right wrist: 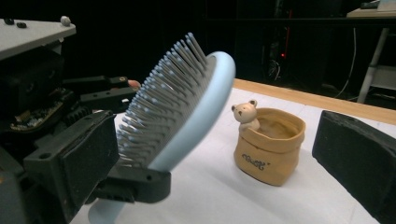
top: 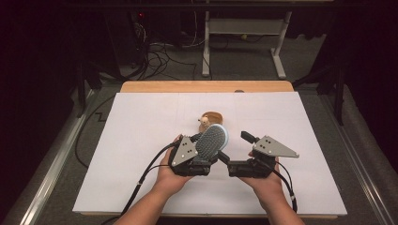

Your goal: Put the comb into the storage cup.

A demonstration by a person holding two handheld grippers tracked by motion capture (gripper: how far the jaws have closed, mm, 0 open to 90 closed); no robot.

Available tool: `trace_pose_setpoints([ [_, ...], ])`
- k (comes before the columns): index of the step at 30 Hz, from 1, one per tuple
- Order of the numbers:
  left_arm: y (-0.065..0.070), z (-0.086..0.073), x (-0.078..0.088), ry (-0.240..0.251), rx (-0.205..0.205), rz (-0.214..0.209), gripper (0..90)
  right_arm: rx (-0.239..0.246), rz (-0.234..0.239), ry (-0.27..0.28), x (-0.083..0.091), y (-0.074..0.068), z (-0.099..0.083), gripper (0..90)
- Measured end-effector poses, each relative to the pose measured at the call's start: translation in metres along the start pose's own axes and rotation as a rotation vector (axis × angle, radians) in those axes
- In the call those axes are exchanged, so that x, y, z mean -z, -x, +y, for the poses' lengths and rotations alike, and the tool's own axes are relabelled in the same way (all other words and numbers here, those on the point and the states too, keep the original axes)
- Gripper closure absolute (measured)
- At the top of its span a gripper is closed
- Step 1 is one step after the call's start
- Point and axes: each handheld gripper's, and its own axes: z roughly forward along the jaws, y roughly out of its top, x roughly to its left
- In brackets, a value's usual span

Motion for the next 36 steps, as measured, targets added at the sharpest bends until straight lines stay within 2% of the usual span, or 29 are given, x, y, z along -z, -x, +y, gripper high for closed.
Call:
trace_pose_setpoints([
  [9, 0.005, 0.001, 0.0, 0.004, -0.012, -0.002, 19.9, -0.009, 0.029, 0.001, -0.01, -0.005, 0.005, 3.7],
  [21, 0.01, 0.001, 0.0, 0.009, -0.022, -0.001, 19.9, -0.018, 0.061, 0.001, -0.021, -0.008, 0.013, 14.7],
  [36, 0.013, 0.0, -0.001, 0.006, -0.022, 0.001, 19.9, -0.08, 0.078, 0.002, -0.024, -0.002, 0.013, 27.1],
])
